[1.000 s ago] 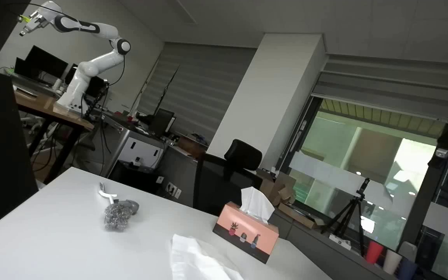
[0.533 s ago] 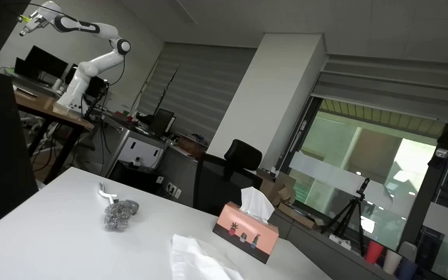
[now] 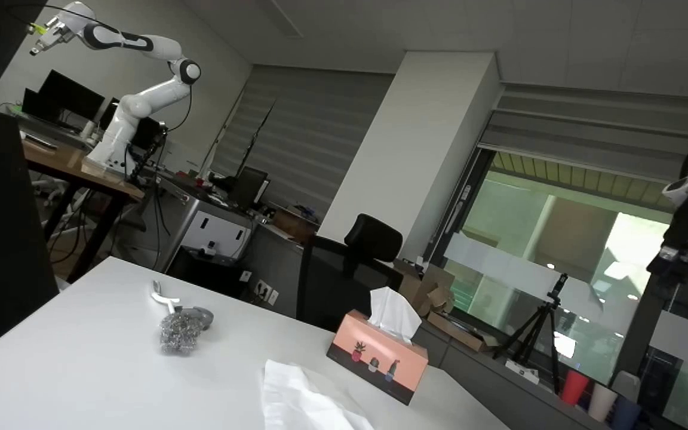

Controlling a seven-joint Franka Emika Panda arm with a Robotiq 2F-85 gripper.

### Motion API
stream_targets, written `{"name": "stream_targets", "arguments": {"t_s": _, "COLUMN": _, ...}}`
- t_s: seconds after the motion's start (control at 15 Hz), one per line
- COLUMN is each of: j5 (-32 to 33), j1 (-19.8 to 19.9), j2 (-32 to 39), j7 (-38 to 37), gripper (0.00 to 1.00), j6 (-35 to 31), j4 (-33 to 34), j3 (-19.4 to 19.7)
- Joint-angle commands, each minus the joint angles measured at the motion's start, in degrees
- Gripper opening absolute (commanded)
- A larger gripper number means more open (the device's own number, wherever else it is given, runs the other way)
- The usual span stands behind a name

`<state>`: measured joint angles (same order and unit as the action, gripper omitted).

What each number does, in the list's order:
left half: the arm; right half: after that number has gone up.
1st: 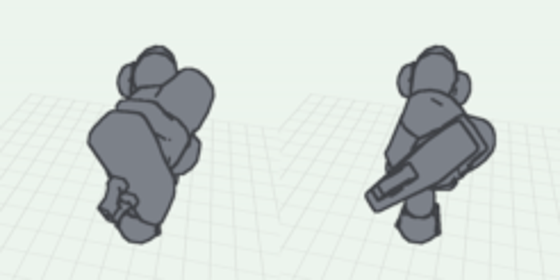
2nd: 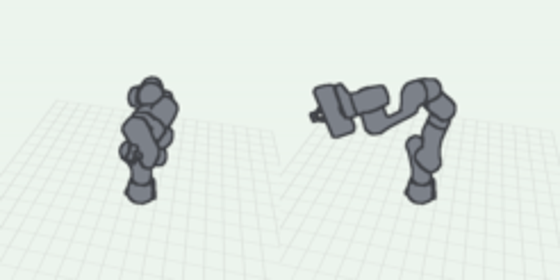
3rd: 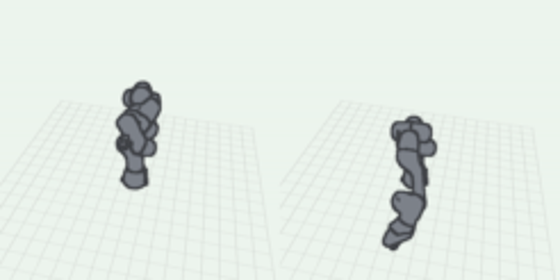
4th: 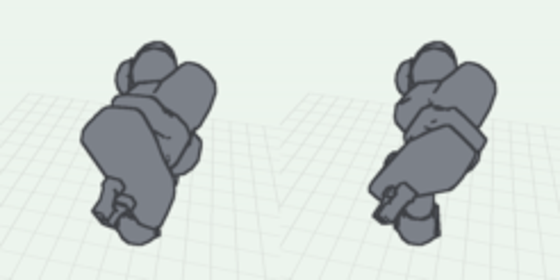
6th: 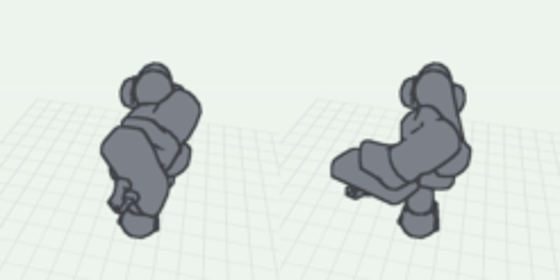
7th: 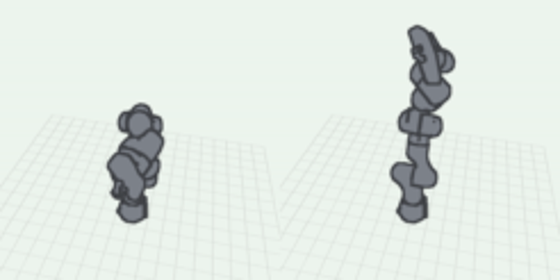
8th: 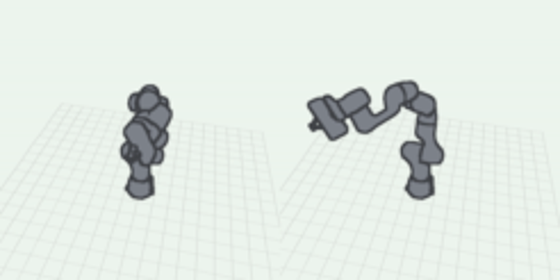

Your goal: Remove a wipe from the wipe holder and place it on the table

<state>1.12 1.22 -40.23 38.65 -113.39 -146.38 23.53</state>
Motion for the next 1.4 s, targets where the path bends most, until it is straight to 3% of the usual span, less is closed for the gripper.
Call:
{"name": "stream_targets", "arguments": {"t_s": 0.0, "j5": 1.4, "j1": -4.6, "j2": 14.2, "j7": 8.4, "gripper": 1.0, "j6": -7.1, "j4": 8.3, "j3": 2.2}}
{"name": "stream_targets", "arguments": {"t_s": 0.27, "j5": -4.8, "j1": -8.0, "j2": 28.3, "j7": 9.3, "gripper": 1.0, "j6": -25.0, "j4": 15.2, "j3": 4.4}}
{"name": "stream_targets", "arguments": {"t_s": 0.47, "j5": -11.8, "j1": -9.7, "j2": 39.6, "j7": 9.6, "gripper": 1.0, "j6": -31.3, "j4": 23.2, "j3": 5.4}}
{"name": "stream_targets", "arguments": {"t_s": 0.53, "j5": -14.6, "j1": -4.5, "j2": 43.5, "j7": 9.9, "gripper": 1.0, "j6": -31.4, "j4": 26.5, "j3": 0.2}}
{"name": "stream_targets", "arguments": {"t_s": 0.6, "j5": -11.6, "j1": -2.5, "j2": 36.0, "j7": 9.4, "gripper": 1.0, "j6": -31.8, "j4": 18.6, "j3": -2.1}}
{"name": "stream_targets", "arguments": {"t_s": 0.8, "j5": -11.6, "j1": 0.6, "j2": 39.3, "j7": 9.0, "gripper": 1.0, "j6": -32.1, "j4": 20.4, "j3": -5.8}}
{"name": "stream_targets", "arguments": {"t_s": 1.33, "j5": -11.8, "j1": 0.9, "j2": 37.1, "j7": 9.2, "gripper": 1.0, "j6": -32.0, "j4": 19.2, "j3": -5.6}}
